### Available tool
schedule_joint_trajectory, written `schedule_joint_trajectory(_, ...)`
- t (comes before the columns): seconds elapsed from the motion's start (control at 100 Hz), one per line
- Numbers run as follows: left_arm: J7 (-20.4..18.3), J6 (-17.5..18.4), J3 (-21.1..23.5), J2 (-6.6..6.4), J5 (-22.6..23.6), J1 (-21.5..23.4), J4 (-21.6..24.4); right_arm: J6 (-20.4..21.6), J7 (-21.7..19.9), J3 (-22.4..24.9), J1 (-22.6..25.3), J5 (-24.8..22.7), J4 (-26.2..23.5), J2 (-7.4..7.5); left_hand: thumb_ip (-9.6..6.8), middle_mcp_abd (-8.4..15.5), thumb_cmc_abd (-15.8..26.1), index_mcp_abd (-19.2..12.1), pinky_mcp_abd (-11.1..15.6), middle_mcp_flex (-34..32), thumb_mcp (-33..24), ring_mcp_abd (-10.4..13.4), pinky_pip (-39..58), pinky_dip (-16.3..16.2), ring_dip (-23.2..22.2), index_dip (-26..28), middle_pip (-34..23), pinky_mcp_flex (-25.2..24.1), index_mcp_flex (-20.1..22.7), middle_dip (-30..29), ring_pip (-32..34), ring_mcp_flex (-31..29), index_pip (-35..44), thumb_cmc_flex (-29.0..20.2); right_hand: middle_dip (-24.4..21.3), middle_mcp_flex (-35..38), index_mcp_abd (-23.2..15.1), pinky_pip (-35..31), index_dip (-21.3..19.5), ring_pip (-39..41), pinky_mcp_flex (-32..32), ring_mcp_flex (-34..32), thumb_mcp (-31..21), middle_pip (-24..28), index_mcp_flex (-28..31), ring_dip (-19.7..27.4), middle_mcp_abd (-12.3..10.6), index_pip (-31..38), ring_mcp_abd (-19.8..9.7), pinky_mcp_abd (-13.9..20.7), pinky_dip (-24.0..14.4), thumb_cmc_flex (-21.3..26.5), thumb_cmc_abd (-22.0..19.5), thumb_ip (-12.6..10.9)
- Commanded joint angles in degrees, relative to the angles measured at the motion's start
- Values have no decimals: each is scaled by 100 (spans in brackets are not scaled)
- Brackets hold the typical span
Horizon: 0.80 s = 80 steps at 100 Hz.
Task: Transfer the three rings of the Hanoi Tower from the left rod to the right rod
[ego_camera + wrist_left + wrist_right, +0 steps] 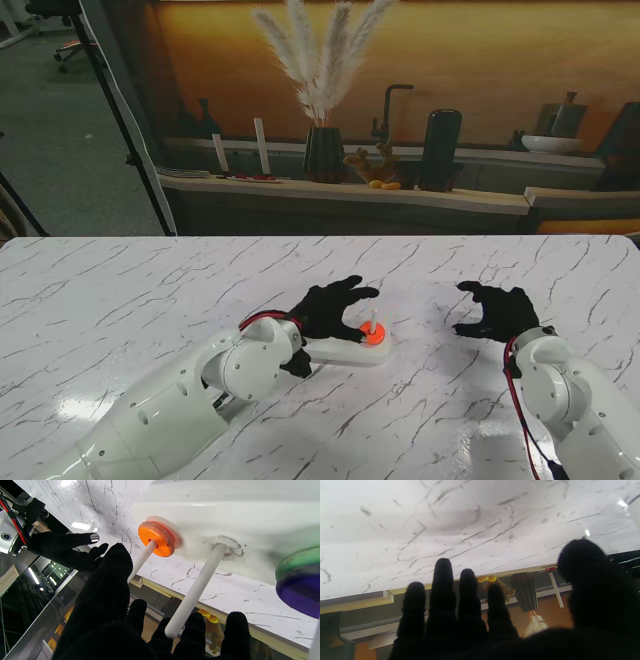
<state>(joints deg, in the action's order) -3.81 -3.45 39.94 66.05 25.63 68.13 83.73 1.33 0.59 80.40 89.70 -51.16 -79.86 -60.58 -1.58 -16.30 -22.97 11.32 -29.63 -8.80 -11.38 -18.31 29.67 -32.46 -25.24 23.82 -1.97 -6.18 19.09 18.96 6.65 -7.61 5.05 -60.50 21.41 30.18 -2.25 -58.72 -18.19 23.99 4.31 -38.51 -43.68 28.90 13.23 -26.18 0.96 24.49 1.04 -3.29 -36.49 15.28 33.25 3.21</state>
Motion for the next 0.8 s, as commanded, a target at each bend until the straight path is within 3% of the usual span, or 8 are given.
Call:
schedule_joint_trajectory(0.0, 5, 154, 47, 5, 29, 68, 68, 4, -3, -36, 34, 8, 3, -25, 2, -11, -97, 65, -36, 252, -55, 148, -220, 54, 81, -129, 74, -84, -113, -76, -109, 179, -51, 106, -1, 159, 17, -150, 71, 105, -32, -63, 114, 86, 50, -23, -30, 68, -79, -1829, 15, 25, -124, -133)
schedule_joint_trajectory(0.22, 42, 193, 378, -66, 236, 277, 336, 0, -22, -46, 40, 16, -6, -23, 32, -7, -25, 73, -37, 189, 36, 130, -257, 7, 90, -127, 59, -67, -81, -72, -103, 152, -28, 129, -2, 154, 15, -151, 75, 108, -35, -61, 122, 88, 45, -22, -39, 70, -80, -1830, 17, 32, -133, -135)
schedule_joint_trajectory(0.57, -177, 167, 1271, -279, 829, 844, 918, 26, 10, -98, -16, 41, 29, -30, 46, -8, 60, 92, -68, 96, 218, 109, -289, -64, 95, -110, 50, -15, -27, -72, -90, 105, 6, 119, -2, 158, 13, -150, 79, 109, -40, -59, 134, 94, 51, -21, -30, 78, -75, -1823, 22, 37, -135, -136)
schedule_joint_trajectory(0.79, -168, 217, 1732, -343, 1078, 1273, 931, 36, 53, -123, -54, 65, 47, -38, 30, -13, 60, 109, -94, 66, 299, 94, -286, -110, 90, -81, 48, 26, -11, -72, -74, 63, 31, 97, -2, 165, 10, -154, 81, 113, -38, -64, 136, 96, 52, -22, -34, 82, -79, -1828, 22, 42, -144, -136)
